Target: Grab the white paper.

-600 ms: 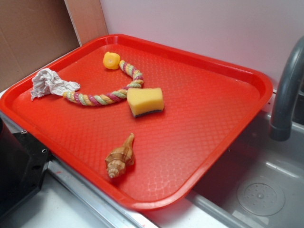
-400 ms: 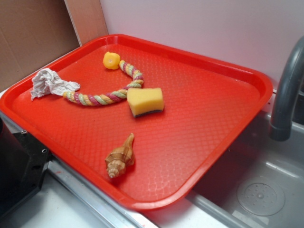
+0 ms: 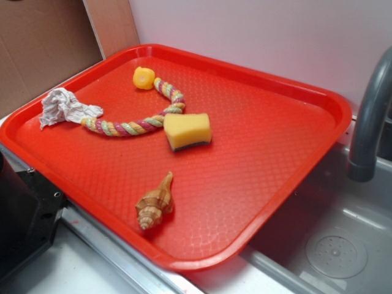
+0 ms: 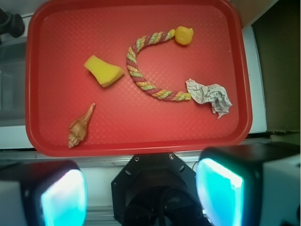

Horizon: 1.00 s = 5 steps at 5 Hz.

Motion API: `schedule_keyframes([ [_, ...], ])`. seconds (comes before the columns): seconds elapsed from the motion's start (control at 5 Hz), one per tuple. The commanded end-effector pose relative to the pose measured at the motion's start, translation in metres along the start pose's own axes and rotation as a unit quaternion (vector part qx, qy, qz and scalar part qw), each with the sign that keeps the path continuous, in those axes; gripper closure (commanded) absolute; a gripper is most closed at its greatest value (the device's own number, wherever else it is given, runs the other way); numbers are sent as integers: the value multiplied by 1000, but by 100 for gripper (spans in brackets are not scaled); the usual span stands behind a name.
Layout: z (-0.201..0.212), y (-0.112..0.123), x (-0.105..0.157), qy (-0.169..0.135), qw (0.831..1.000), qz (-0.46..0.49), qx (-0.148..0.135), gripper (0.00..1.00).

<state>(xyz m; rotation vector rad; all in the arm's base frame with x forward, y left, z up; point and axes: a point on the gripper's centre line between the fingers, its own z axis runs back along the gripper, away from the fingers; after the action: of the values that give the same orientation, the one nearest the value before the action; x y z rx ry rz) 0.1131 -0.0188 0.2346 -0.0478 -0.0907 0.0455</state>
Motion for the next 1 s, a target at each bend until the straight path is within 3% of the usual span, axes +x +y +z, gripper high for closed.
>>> schedule_keyframes([
  [0.0, -5, 8, 4, -8, 997, 81, 5, 0],
  [0.2, -21, 21, 1, -18, 980, 196, 14, 0],
  [0.6, -61, 62, -1, -49, 919, 392, 21, 0],
  [0.8, -82, 90, 5, -91, 868, 486, 50, 0],
])
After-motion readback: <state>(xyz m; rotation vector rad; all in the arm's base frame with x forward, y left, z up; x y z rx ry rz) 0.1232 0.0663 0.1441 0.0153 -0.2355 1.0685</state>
